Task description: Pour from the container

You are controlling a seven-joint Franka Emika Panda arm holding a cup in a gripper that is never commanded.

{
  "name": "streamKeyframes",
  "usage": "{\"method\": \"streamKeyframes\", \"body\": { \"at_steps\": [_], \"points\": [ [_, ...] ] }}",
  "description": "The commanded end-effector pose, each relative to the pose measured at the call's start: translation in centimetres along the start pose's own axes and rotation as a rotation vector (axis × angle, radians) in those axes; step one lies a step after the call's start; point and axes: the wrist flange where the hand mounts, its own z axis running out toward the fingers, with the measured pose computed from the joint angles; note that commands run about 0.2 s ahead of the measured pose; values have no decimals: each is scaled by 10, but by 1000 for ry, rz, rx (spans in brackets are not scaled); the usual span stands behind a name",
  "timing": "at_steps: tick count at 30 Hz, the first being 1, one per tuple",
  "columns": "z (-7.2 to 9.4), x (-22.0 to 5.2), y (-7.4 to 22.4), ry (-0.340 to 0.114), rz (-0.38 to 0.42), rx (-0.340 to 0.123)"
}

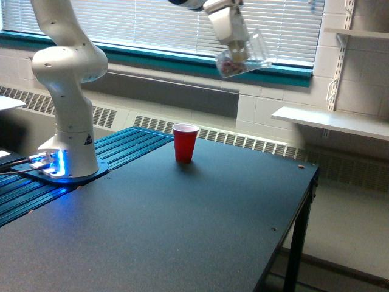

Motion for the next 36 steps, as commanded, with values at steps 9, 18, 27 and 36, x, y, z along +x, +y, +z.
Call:
{"method": "streamKeyframes", "body": {
  "at_steps": [9,18,27,36],
  "points": [
    [-12,-22,24,-99,89,51],
    [-4,-70,25,-151,28,21],
    [-1,-103,33,-214,-17,6],
    [-1,-129,41,-251,-32,-9]
  ]
}}
